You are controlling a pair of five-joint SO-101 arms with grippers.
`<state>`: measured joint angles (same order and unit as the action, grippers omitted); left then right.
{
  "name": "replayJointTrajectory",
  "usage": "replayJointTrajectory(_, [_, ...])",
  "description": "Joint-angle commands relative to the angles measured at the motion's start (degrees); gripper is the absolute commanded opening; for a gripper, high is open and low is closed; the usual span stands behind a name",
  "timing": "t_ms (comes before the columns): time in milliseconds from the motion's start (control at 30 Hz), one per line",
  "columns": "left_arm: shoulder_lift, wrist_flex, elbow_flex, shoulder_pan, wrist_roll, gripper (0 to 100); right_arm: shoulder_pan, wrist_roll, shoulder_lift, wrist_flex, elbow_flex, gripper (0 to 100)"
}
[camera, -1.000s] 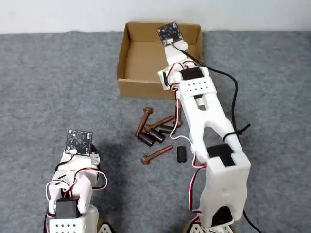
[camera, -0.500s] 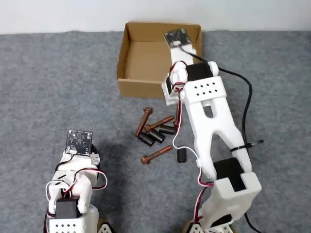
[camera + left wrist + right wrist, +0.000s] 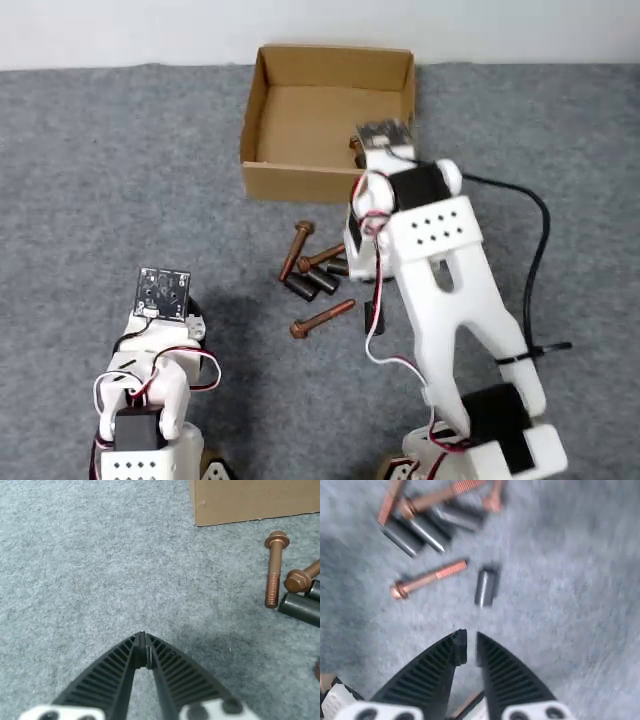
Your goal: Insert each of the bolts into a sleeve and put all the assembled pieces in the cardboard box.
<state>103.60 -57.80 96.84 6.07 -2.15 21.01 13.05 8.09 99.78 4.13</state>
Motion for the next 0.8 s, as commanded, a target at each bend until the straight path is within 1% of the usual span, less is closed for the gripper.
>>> replayJointTrajectory(0, [-0.1, 1.3, -0.4, 0.0, -0.4, 0, 0.4, 2.4, 2.8, -4.4, 6.8, 19.3])
replayJointTrajectory(33, [-0.1, 1.2, -0.4, 0.0, -0.4, 0, 0.7, 2.5, 2.8, -7.3, 9.1, 22.3])
replayJointTrajectory(67, [-0.1, 1.2, -0.4, 0.0, -0.4, 0, 1.2, 2.2, 2.8, -10.3, 11.2, 23.2])
replayJointTrajectory(200, [-0.1, 1.2, -0.4, 0.0, -0.4, 0, 3.7, 1.6, 2.7, -21.9, 18.9, 18.6])
replayJointTrajectory(333, [-0.1, 1.2, -0.4, 0.0, -0.4, 0, 5.1, -0.8, 1.4, -30.0, 25.1, 16.1])
replayJointTrajectory(633, [-0.1, 1.1, -0.4, 0.0, -0.4, 0, 2.0, -0.9, -11.2, -36.5, 25.8, 15.9])
replayJointTrajectory(767, [-0.1, 1.1, -0.4, 0.0, -0.4, 0, 0.9, -0.9, -15.1, -37.8, 25.8, 15.8])
